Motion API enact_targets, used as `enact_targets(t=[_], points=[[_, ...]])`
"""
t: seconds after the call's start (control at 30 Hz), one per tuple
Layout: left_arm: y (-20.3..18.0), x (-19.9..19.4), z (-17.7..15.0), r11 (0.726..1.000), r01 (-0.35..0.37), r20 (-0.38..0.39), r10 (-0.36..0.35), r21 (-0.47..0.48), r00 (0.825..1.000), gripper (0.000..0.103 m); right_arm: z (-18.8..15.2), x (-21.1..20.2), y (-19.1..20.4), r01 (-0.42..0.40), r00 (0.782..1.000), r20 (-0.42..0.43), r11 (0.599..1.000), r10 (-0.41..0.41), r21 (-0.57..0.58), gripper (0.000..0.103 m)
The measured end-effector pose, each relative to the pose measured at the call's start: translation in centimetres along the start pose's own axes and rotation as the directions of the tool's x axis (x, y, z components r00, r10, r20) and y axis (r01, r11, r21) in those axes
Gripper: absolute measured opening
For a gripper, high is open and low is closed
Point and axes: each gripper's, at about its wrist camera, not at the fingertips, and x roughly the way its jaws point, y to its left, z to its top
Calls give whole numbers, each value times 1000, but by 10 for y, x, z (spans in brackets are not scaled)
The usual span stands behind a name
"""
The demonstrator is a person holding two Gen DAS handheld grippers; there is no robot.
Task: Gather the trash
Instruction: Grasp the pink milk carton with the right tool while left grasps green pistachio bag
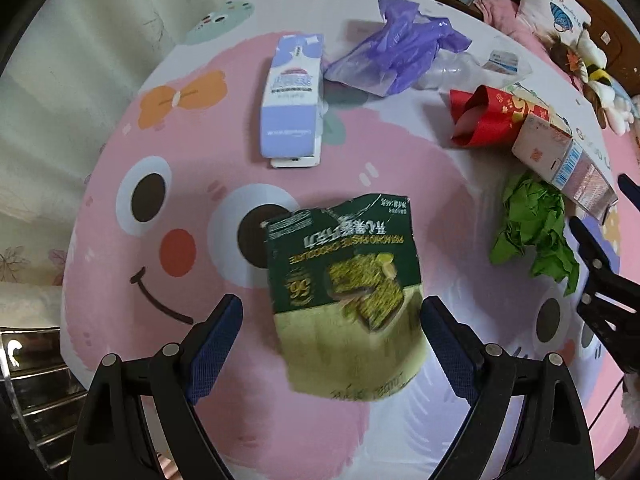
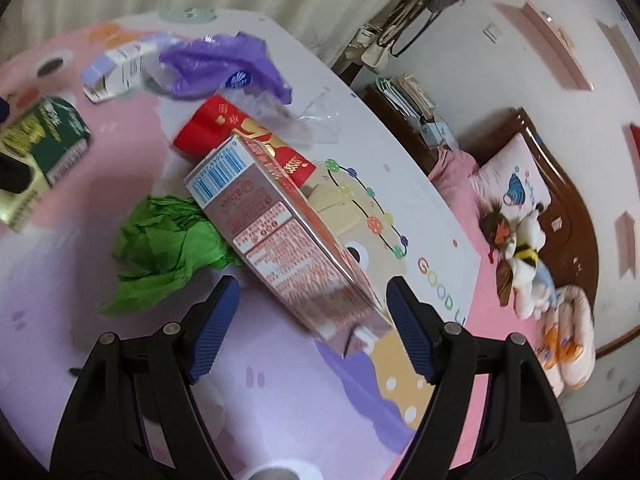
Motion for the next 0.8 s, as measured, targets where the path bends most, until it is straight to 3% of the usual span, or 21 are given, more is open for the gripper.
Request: enact_targets(t=[0.07, 0.13, 0.23, 0.33, 0.5, 0.8], points=[[-4, 3, 2, 1000, -8, -7, 8, 2, 1000, 92, 4, 13, 3, 11, 1000, -6, 1000, -11, -14, 73], [-9, 6, 4, 1000, -23, -9, 23, 7, 1000, 92, 7, 25, 5, 25, 1000, -12, 999, -25, -23, 58], [-14, 13, 5, 1000, -27, -25, 28, 10, 999, 78, 12, 35, 6, 41, 999, -6, 999, -41, -22, 54], [-14, 13, 3, 1000, -19, -11, 19, 9, 1000, 72, 13, 37, 1, 42, 999, 5, 999, -42, -5, 45], [-15, 0, -6, 999, -2, 31, 1, 33, 1000, 66, 2, 16, -15, -24, 1000, 12, 998, 23, 61, 34], [-12, -45, -34, 995, 19, 118, -31, 102, 993, 64, -29, -56, -33, -157, 988, 32, 951, 154, 268, 33]])
